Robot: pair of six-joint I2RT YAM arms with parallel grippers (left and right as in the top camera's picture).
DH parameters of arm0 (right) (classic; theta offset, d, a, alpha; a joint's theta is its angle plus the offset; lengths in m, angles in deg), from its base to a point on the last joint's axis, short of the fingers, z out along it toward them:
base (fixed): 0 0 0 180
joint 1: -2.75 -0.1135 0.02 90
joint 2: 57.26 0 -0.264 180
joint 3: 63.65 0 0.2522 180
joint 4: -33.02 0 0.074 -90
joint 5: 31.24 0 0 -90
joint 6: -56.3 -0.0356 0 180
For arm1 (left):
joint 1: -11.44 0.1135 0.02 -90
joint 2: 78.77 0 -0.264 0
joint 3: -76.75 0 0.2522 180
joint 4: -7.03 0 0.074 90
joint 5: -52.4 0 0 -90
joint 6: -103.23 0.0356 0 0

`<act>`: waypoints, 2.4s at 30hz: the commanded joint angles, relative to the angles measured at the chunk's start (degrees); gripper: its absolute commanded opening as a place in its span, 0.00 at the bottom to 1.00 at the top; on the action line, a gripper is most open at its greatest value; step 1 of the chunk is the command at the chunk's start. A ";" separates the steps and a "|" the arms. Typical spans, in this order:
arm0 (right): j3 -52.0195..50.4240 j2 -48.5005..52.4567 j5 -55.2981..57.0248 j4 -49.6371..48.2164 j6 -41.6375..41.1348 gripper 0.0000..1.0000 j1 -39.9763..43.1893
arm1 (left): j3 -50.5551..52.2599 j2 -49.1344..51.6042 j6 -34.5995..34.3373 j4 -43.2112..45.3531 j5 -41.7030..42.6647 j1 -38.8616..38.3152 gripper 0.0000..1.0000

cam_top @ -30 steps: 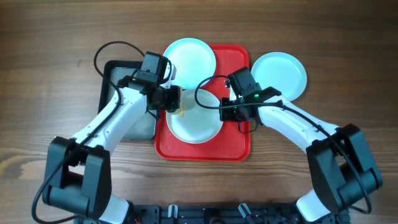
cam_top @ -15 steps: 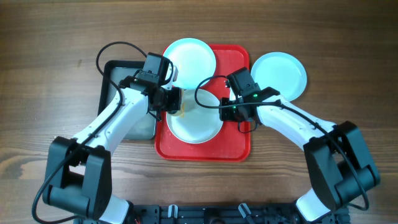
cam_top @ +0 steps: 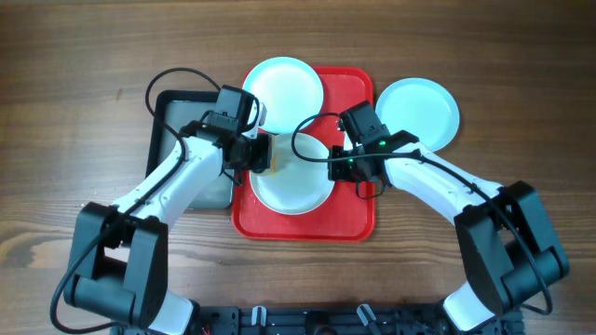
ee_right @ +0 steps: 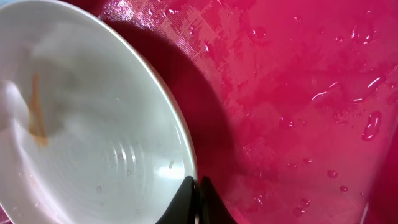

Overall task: Clean dirty plates on tray and stack at the side
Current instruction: 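Scrub the white plate with the sponge, right gripper holding its rim, then continue scrubbing the white plate with the left gripper's sponge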

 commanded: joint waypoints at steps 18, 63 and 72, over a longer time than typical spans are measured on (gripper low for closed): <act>-0.26 1.22 -1.84 -1.51 0.46 0.04 -0.09 | 2.69 9.05 1.05 4.61 0.09 -0.22 0.04; -0.26 1.22 -4.24 -2.10 0.48 0.04 -0.11 | -7.21 3.19 -1.22 -3.87 1.27 -3.52 0.04; -0.26 1.22 -4.24 -2.12 0.48 0.04 -0.11 | -6.82 3.13 -0.13 -4.70 -5.62 -3.41 0.04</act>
